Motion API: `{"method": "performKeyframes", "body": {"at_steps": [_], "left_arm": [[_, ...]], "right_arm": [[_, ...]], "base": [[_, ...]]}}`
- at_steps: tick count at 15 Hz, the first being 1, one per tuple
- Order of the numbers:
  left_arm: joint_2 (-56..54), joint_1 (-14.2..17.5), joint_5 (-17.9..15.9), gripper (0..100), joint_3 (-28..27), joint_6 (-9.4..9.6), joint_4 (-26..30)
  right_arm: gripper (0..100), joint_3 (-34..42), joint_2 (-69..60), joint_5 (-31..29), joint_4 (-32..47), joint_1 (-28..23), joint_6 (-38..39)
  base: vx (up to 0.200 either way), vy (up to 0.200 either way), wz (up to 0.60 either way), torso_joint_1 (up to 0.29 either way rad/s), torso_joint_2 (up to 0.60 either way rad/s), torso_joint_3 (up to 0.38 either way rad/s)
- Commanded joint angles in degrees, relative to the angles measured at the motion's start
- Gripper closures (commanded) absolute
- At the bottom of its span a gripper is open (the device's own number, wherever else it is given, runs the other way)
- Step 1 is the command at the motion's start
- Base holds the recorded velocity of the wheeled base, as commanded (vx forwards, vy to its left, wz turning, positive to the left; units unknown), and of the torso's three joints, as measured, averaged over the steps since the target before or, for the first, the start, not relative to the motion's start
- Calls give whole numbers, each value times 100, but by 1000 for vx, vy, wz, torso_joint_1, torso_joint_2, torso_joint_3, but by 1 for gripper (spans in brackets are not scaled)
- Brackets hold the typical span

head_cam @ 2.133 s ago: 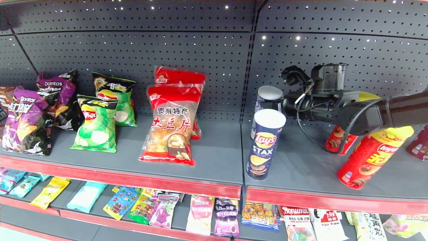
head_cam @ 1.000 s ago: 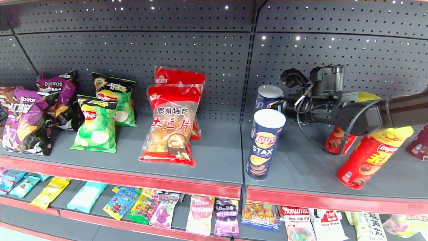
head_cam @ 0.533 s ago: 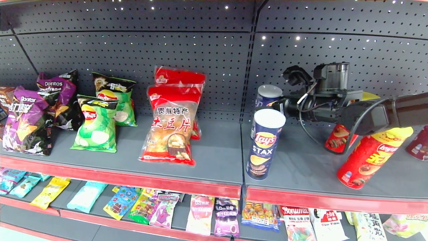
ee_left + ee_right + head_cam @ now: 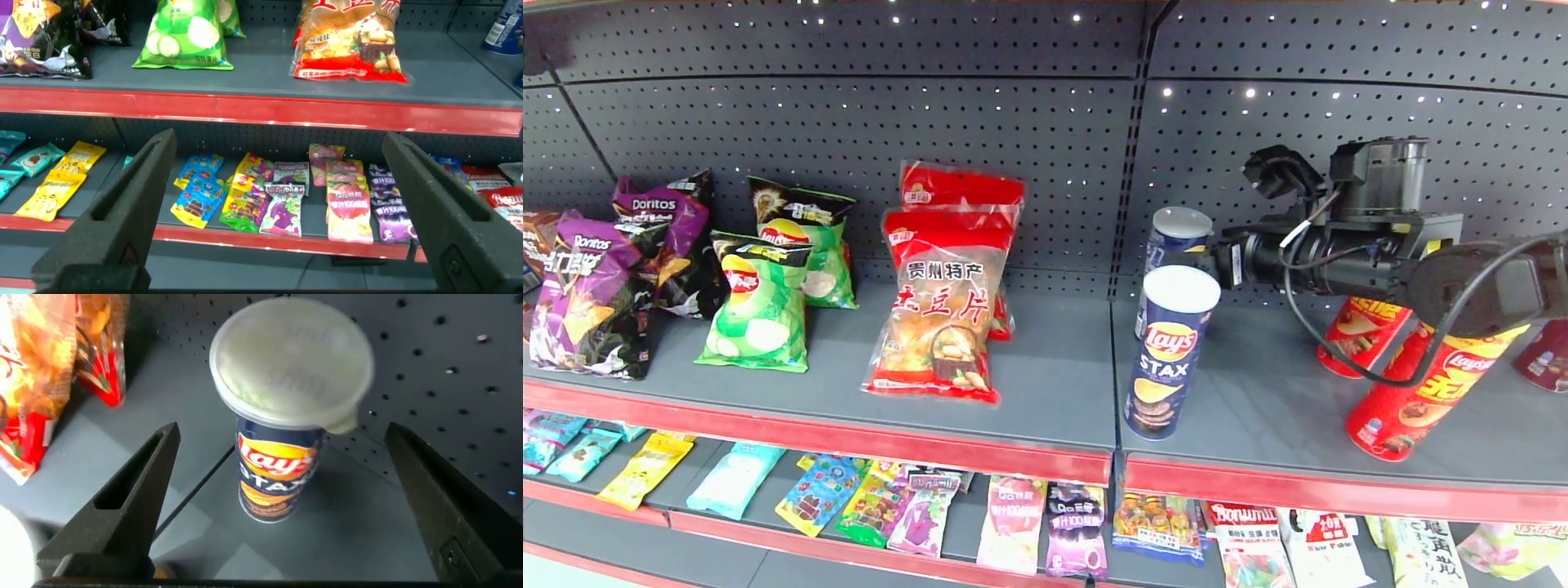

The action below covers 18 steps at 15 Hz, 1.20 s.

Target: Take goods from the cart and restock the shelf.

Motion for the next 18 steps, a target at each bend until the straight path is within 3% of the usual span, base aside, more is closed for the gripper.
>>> {"method": "performKeyframes", "body": {"at_steps": [1,18], "left_arm": [[-1,0,-8,0,0,0,-1],[-1,0,0,0,0,0,-1]], "right_arm": [[0,229,-304,1,-12,-2,-6],[0,1723,-1921,-131,-30,-125,82]], "base": [[0,0,0,0,0,0],[0,0,0,0,0,0]]}}
